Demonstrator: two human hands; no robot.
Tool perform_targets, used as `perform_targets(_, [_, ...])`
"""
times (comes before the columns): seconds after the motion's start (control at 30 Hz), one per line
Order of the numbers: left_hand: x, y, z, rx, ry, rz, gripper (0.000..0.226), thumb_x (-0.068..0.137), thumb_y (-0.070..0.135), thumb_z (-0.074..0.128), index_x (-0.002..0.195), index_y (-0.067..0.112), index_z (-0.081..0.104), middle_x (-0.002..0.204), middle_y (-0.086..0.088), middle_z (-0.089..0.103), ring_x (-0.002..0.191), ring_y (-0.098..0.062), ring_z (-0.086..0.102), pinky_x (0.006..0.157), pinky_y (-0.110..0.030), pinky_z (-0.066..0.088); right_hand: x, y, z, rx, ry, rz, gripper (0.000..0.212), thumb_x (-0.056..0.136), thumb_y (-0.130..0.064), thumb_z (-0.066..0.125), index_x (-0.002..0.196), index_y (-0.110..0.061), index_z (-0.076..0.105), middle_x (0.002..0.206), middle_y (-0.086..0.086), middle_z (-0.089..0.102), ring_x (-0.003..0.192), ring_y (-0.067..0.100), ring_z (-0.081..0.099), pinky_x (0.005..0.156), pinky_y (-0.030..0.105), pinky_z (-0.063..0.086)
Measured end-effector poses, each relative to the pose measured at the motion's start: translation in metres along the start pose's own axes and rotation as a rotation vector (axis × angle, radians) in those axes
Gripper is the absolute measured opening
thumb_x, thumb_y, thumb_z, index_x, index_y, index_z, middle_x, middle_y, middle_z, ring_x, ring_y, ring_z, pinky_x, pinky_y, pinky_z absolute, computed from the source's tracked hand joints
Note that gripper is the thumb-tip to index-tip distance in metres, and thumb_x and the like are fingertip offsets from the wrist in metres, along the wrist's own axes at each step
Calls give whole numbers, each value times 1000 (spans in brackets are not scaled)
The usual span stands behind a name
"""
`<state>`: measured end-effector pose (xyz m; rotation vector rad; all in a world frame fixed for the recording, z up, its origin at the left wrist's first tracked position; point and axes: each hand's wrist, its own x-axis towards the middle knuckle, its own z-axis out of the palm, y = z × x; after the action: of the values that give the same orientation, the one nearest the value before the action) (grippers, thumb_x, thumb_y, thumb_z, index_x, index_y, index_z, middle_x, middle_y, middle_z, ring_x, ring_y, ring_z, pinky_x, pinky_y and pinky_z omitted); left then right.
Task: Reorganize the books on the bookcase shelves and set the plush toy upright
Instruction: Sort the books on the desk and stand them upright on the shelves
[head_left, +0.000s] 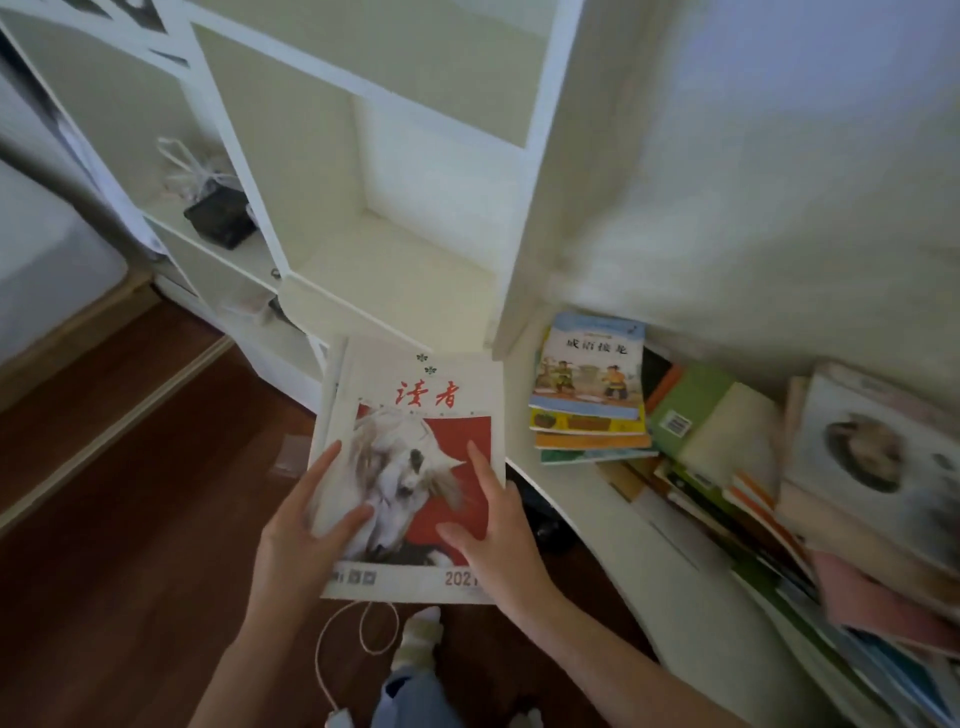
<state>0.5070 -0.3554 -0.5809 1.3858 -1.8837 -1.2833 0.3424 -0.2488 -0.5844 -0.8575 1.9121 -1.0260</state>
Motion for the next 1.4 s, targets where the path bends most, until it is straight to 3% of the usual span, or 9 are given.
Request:
perform_targets(0.13, [-56,30,24,-78,31,38,65,75,24,77,114,61,42,112,20,55,92,11,53,76,-15,44,-52,4,-40,-27,44,-86,87,84,-11,69,149,-39,18,138,2,35,131,8,36,106,13,27])
perform_targets(0.5, [-141,129,103,-78,-132,201,63,70,28,80,108,67,48,116,14,56,115,-17,55,97,-45,47,-181,24,-160,40,362,-118,91,85,-11,69,149,-42,11,136,-10,36,115,-22,33,87,-7,29])
perform_targets(0.73, [-146,190,178,20,-460,500,71,61,34,83,114,61,44,120,28,53,114,10,46,93,0,35,-256,52,-201,154,778,11,89,84,-20,71,143,-52,12,143,-28,26,125,-25,24,98,-2,25])
perform_targets(0.87, [-151,228,224,106,-686,625,75,56,55,83,118,61,42,129,17,49,120,-10,45,101,-36,37,-287,62,-215,200,1019,101,92,84,-19,72,140,-56,9,135,-43,24,120,-29,23,93,-6,24])
perform_targets(0.93, [-161,247,245,54,-754,710,71,62,29,83,106,68,43,121,18,51,114,-4,45,96,-28,38,-296,68,-220,216,1133,145,91,84,-17,71,141,-53,10,128,-52,25,122,-26,27,94,-3,28])
perform_targets(1.1, [-168,285,295,-71,-972,767,58,69,31,76,110,62,50,115,31,51,110,6,45,93,-21,40,-302,76,-243,256,1376,199,88,84,-6,69,142,-45,15,124,-55,30,122,-22,33,96,2,34])
perform_targets(1.2, [-162,292,334,72,-931,916,51,80,35,71,126,42,49,126,11,52,115,-13,48,98,-37,41,-291,89,-267,201,1378,312,82,87,-16,67,138,-53,14,124,-36,36,114,-18,37,88,1,37])
perform_targets(1.3, [-147,275,379,403,-870,1082,55,89,58,43,135,26,42,140,-22,42,130,-42,34,102,-58,32,-274,120,-288,21,1161,555,69,94,-39,51,143,-51,4,132,-4,28,122,10,24,106,28,30])
perform_targets(1.4, [-138,268,415,468,-1020,1029,55,91,57,43,139,42,22,155,-16,19,144,-35,8,111,-59,22,-264,152,-296,221,1068,590,56,89,-61,41,130,-69,4,124,1,32,121,24,35,106,48,37])
